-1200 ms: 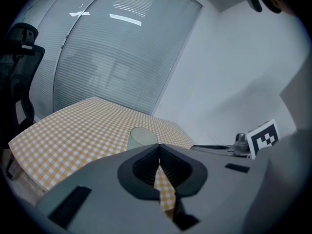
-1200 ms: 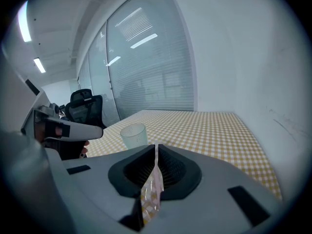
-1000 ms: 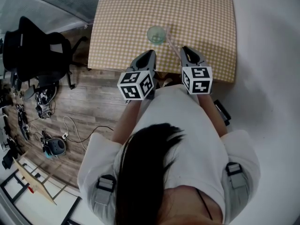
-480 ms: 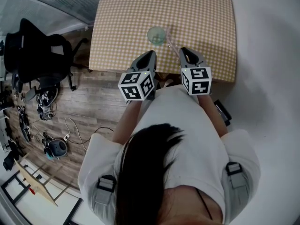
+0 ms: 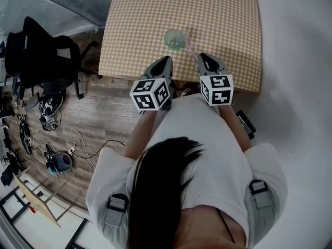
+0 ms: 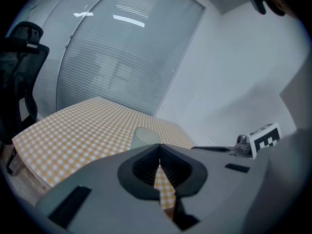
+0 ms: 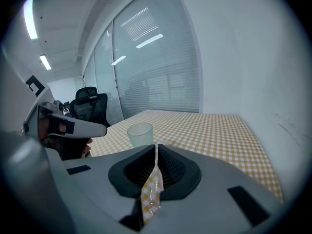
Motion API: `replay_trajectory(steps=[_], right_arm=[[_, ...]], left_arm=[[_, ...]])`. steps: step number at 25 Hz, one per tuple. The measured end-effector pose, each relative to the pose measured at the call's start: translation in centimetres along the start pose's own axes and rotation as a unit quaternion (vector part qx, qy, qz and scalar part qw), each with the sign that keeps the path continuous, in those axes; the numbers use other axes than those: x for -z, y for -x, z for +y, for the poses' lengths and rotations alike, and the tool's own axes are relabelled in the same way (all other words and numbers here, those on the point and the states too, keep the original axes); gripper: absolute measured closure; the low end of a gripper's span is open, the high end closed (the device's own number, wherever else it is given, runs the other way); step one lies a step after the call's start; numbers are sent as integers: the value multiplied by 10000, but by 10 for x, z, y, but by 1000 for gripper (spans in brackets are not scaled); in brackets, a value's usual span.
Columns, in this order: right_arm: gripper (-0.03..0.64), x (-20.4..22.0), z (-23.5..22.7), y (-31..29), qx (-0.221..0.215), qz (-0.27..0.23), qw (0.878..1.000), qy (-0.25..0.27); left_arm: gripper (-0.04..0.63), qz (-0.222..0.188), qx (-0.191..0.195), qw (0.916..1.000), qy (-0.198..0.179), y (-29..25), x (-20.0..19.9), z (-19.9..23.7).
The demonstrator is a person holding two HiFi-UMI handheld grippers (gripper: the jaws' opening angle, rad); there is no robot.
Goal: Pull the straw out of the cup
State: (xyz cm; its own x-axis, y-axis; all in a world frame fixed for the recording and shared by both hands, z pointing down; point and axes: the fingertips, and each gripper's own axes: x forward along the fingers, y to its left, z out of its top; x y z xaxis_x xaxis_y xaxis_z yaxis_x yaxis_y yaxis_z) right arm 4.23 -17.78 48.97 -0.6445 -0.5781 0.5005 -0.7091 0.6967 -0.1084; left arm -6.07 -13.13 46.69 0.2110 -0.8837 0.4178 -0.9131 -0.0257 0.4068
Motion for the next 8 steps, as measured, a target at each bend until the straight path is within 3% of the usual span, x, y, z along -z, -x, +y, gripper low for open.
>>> replay_trajectory(steps=[8], right_arm=[[574, -1, 3, -3, -10, 26, 10000, 26]], left_arm=[[587, 7, 14, 10000, 37, 1, -2, 3]])
